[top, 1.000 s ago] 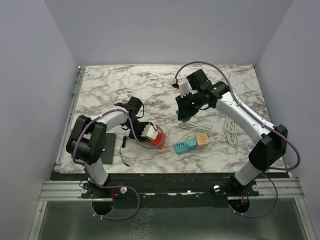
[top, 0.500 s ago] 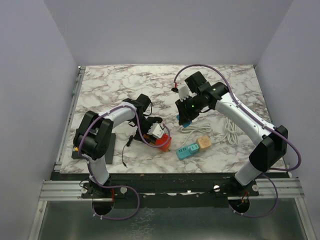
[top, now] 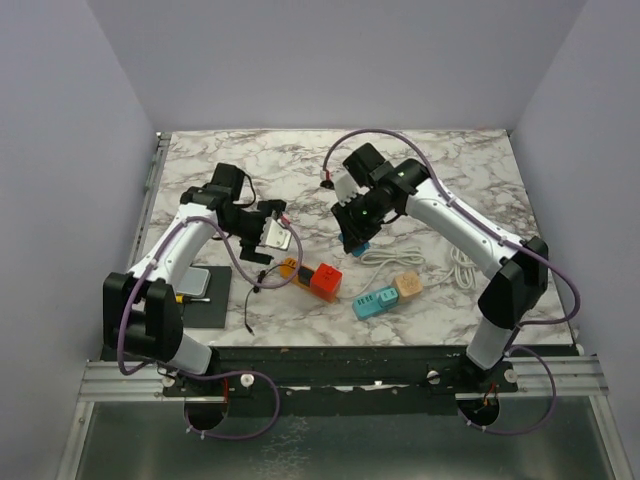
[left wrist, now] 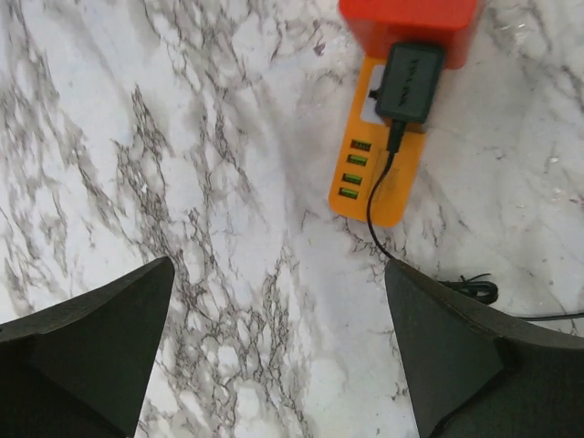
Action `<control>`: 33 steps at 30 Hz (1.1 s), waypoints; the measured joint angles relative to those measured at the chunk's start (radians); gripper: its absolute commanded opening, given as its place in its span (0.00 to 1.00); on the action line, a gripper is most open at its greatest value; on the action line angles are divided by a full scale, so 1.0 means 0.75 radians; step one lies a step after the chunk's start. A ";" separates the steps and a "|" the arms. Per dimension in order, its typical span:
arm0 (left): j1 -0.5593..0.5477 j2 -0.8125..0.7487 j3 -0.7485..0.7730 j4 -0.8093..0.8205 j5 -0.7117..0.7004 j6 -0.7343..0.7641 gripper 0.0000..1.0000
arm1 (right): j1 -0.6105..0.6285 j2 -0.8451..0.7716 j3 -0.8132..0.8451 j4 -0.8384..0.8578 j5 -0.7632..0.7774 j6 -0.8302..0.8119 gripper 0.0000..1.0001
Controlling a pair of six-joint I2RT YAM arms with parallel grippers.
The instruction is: Insert the plug
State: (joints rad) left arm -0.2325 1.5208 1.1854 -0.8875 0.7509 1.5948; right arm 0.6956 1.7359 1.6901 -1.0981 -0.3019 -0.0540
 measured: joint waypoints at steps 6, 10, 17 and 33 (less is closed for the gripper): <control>-0.039 -0.149 -0.049 -0.241 0.141 0.313 0.99 | 0.085 0.136 0.114 -0.031 0.035 -0.015 0.01; -0.165 -0.249 -0.199 -0.292 0.190 0.481 0.99 | 0.135 0.176 0.139 -0.053 0.061 -0.026 0.01; -0.376 -0.547 -0.505 -0.115 0.174 0.561 0.66 | 0.186 0.182 0.140 -0.089 0.100 -0.038 0.01; -0.494 -0.570 -0.633 0.416 0.054 0.327 0.37 | 0.200 0.261 0.184 -0.096 0.097 -0.093 0.01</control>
State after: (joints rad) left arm -0.6029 1.0931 0.7105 -0.5758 0.7918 1.8397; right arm 0.8459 1.9316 1.8282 -1.1702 -0.2291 -0.1238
